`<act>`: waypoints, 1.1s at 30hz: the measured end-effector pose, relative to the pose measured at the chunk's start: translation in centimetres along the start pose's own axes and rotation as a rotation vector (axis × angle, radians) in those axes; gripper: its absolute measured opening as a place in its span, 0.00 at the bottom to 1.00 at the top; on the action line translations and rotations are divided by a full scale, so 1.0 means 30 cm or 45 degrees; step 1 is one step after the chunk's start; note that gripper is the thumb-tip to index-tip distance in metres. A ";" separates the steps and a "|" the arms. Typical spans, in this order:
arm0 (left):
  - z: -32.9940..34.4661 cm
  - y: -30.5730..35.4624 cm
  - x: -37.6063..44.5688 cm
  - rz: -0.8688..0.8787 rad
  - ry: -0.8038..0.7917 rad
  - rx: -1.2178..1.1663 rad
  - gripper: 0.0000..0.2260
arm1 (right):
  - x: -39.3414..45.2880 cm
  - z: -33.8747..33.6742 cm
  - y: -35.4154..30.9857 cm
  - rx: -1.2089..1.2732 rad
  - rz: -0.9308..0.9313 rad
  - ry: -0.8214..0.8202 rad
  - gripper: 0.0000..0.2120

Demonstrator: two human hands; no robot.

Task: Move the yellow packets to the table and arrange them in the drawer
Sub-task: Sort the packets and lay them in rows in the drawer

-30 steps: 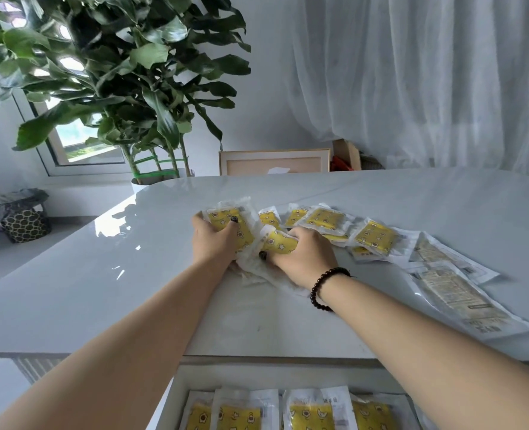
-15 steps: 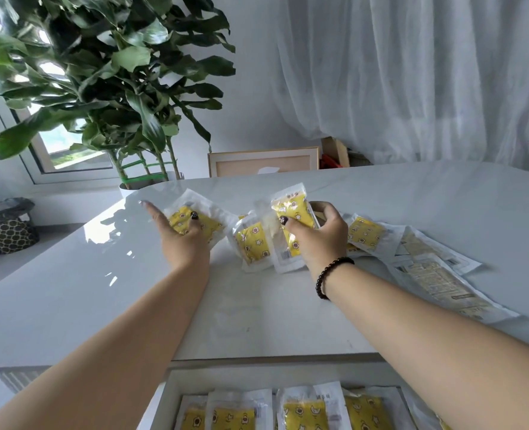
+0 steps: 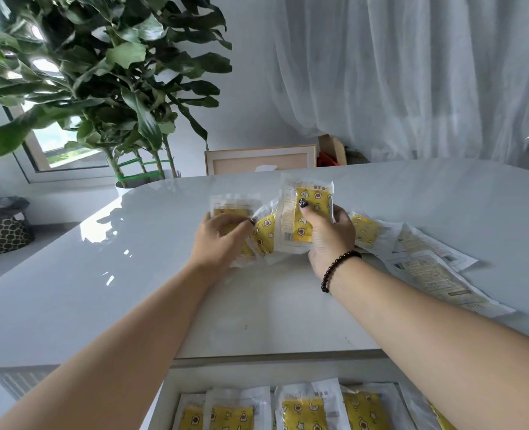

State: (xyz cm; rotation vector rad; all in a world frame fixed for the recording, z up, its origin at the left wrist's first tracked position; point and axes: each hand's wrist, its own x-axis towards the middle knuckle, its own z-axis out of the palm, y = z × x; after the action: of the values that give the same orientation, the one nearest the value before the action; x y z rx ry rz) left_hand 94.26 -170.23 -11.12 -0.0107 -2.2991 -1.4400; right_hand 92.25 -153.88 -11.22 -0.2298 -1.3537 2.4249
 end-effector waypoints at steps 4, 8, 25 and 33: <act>0.006 -0.019 0.013 -0.058 -0.188 0.108 0.23 | -0.003 0.000 -0.003 0.067 0.019 0.006 0.11; 0.005 -0.015 0.010 -0.094 -0.270 0.141 0.26 | -0.007 0.002 -0.014 0.181 0.132 -0.109 0.08; -0.052 -0.025 0.019 -0.357 0.047 -0.814 0.05 | -0.077 0.008 0.008 -0.831 -0.252 -0.626 0.08; -0.024 -0.006 0.015 -0.342 -0.106 -0.487 0.07 | -0.018 -0.001 0.014 -0.538 -0.318 -0.045 0.10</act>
State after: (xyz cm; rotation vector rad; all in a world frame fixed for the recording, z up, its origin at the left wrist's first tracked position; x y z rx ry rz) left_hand 94.05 -171.04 -10.84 0.1323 -2.1132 -2.0339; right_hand 92.66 -154.26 -11.61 -0.1126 -1.7844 1.9319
